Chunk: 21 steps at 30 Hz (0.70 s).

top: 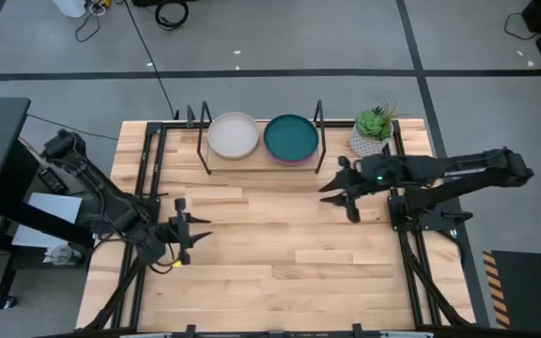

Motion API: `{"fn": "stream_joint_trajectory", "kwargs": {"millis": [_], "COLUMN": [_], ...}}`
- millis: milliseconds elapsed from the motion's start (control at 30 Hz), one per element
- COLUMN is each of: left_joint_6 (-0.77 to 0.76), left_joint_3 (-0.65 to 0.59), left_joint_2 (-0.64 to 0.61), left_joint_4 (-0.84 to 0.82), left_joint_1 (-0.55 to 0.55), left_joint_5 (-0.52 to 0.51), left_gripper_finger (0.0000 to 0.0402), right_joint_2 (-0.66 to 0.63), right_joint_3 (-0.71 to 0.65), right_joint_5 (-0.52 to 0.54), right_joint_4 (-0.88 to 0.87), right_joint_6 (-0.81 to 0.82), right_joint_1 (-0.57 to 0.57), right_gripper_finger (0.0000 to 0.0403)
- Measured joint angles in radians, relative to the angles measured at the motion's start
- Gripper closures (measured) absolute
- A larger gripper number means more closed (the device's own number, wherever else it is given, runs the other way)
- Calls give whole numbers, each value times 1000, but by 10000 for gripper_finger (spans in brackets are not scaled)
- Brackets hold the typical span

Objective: Place and stack plates onto a shelf
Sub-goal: Return to Home Position

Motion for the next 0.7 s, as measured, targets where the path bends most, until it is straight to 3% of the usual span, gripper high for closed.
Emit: {"fn": "stream_joint_trajectory", "kwargs": {"millis": [400, 700], "left_joint_6": [31, 212], "left_joint_3": [-249, -392], "left_joint_2": [-337, -570], "left_joint_4": [162, 355], "left_joint_1": [-8, 77], "left_joint_5": [-18, 21], "left_gripper_finger": [260, 260], "right_joint_2": [-313, -454], "right_joint_3": [-323, -435], "right_joint_5": [2, 4], "right_joint_4": [280, 344], "right_joint_6": [87, 68], "right_joint_1": [8, 8], "right_gripper_finger": [273, 273]}}
